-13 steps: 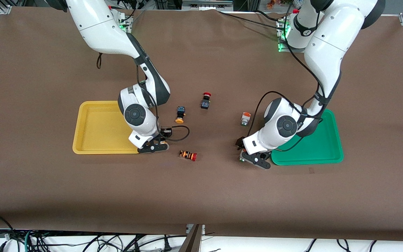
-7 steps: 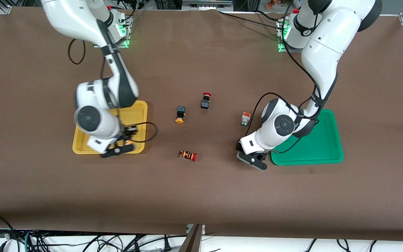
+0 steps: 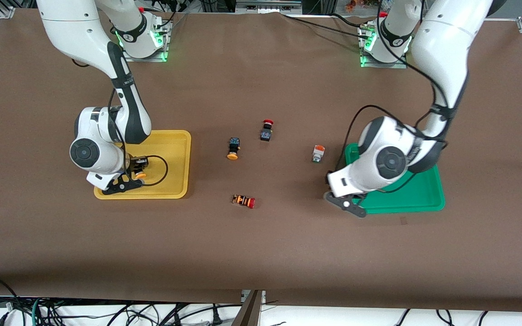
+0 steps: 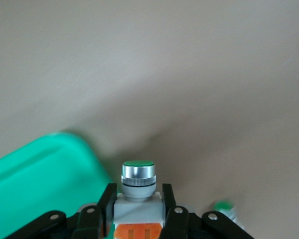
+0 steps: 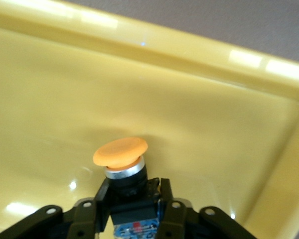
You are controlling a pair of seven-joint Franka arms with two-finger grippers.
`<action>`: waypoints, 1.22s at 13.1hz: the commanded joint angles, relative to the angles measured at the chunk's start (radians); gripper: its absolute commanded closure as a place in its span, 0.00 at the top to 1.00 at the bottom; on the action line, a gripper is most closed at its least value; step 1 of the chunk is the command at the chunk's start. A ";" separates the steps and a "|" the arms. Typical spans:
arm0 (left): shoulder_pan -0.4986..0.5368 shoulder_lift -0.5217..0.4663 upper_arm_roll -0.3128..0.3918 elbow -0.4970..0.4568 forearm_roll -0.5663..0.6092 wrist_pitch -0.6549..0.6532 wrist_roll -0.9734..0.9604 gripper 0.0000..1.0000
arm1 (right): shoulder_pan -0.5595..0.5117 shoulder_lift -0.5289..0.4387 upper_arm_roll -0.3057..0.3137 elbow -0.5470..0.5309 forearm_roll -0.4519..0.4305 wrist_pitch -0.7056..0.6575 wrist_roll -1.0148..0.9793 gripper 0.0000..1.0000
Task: Place green and yellow buttons in trays
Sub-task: 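Place the yellow button in the yellow tray while the left gripper places the green button, then grasp another yellow button with the right gripper while the left gripper grasps another green button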
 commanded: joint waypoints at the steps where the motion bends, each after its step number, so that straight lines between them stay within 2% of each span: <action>1: 0.097 0.008 -0.004 -0.038 0.083 -0.068 0.106 0.00 | 0.007 -0.074 0.011 0.000 0.051 -0.040 0.018 0.63; 3: 0.109 0.039 -0.004 -0.058 0.134 -0.063 0.106 0.01 | 0.032 -0.074 0.017 0.072 0.070 -0.126 0.122 0.67; 4: 0.112 0.041 -0.002 -0.064 0.144 -0.063 0.094 0.18 | 0.059 -0.074 0.017 0.106 0.071 -0.163 0.189 0.67; 5: 0.109 0.036 -0.004 -0.066 0.144 -0.065 0.083 0.94 | 0.096 -0.073 0.017 0.129 0.076 -0.183 0.282 0.67; 6: 0.109 0.024 -0.011 -0.063 0.144 -0.075 0.077 1.00 | 0.140 -0.071 0.017 0.137 0.085 -0.183 0.380 0.67; 8: 0.092 -0.020 -0.042 -0.066 0.138 -0.089 0.063 1.00 | 0.231 -0.057 0.017 0.157 0.134 -0.177 0.569 0.67; 10: 0.086 -0.031 -0.111 -0.066 0.130 -0.117 -0.083 1.00 | 0.309 -0.019 0.017 0.161 0.209 -0.142 0.721 0.67; 12: 0.085 -0.030 -0.184 -0.090 0.127 -0.116 -0.228 1.00 | 0.375 0.016 0.017 0.157 0.283 -0.082 0.814 0.71; 13: 0.071 -0.019 -0.218 -0.095 0.127 -0.109 -0.330 1.00 | 0.417 0.038 0.017 0.157 0.291 -0.039 0.858 0.71; 16: 0.016 -0.019 -0.225 -0.156 0.140 -0.085 -0.509 1.00 | 0.466 0.082 0.017 0.149 0.294 0.036 0.907 0.71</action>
